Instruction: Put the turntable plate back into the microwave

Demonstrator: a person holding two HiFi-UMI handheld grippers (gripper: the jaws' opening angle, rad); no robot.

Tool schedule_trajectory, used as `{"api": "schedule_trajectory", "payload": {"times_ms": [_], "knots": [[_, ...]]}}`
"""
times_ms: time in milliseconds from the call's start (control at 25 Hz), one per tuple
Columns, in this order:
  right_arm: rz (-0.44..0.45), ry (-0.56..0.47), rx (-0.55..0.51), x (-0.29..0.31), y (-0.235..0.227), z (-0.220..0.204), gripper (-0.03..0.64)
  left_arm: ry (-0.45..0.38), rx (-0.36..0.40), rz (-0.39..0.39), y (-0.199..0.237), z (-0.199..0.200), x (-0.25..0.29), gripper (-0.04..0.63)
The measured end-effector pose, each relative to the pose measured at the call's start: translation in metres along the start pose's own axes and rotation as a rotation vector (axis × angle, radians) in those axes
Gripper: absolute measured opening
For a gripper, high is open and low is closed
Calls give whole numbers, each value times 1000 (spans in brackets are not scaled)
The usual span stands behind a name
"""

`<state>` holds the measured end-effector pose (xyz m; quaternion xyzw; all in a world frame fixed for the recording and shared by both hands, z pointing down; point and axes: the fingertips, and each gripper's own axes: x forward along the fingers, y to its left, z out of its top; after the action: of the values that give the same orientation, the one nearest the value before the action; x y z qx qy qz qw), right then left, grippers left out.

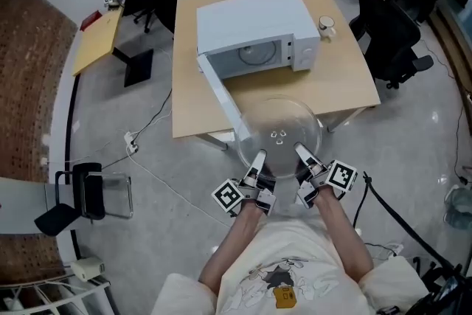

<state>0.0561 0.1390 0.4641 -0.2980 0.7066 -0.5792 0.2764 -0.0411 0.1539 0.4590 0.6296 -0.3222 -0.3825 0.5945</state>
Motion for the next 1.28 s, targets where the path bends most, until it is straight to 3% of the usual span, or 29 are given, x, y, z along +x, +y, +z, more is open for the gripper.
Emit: {"api": "schedule_trajectory", "payload": {"times_ms": [280, 560, 960, 1280], "knots": [[27, -5, -28, -1, 13, -4, 67, 9, 33, -32, -16, 3, -6, 35], [30, -78, -48, -23, 16, 23, 69, 56, 1, -69, -20, -22, 16, 37], [-24, -76, -34, -33, -4, 29, 64, 70, -89, -34, 11, -35, 22, 38], [-34, -31, -19, -16, -7, 5, 66, 37, -88, -6, 17, -12, 3, 40]]}}
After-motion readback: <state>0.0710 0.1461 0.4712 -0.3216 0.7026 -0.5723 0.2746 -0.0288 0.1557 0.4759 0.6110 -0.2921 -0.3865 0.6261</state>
